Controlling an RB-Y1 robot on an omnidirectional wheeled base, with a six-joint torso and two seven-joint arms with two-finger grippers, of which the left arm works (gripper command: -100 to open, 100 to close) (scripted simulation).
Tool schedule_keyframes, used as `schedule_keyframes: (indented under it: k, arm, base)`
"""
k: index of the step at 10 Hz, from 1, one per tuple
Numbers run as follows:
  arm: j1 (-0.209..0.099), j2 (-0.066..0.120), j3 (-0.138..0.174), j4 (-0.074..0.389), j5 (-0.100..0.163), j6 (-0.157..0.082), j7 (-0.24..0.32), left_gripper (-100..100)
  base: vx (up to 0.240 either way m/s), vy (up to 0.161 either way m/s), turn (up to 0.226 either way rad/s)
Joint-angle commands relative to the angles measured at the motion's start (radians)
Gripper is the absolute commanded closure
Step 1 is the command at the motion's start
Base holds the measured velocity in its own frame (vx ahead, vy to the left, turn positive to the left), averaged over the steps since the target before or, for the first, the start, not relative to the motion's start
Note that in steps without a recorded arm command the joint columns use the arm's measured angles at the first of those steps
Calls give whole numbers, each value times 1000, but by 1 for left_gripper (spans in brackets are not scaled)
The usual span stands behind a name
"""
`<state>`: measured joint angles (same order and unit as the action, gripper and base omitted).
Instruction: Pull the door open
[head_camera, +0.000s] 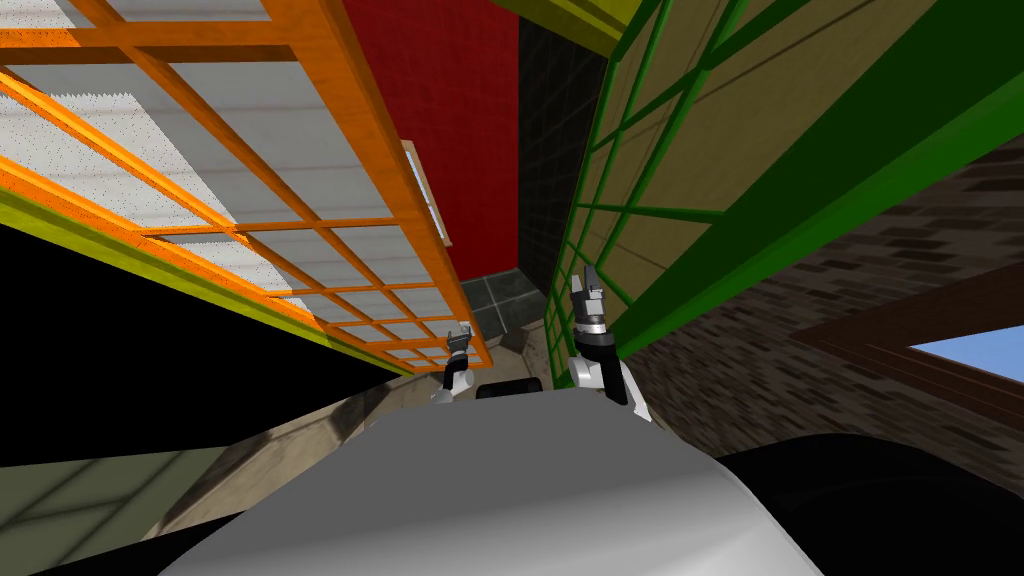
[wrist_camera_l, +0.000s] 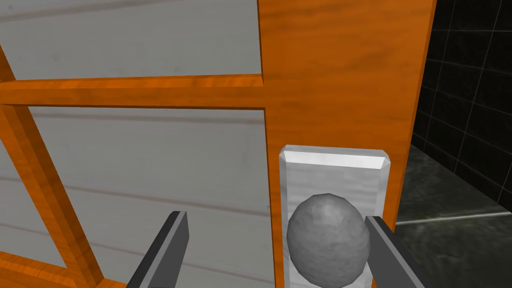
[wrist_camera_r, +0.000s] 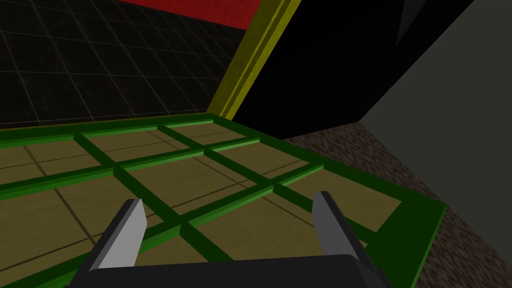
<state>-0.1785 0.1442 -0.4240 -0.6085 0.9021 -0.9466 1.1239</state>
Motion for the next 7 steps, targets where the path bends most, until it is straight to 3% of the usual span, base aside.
schedule_keyframes:
  k: [1, 5, 6, 7]
  arm:
    - [-9, 30, 17, 19, 8, -19, 4, 100]
    - [-9, 35, 16, 18, 8, -18, 6, 100]
    - [-9, 35, 16, -15, 8, -18, 6, 100]
    - [-9, 35, 16, 18, 8, -18, 6, 100]
  base:
    - [-86, -8, 46]
    - [-78, -6, 10]
    - [-10, 17, 29]
    - [8, 20, -45]
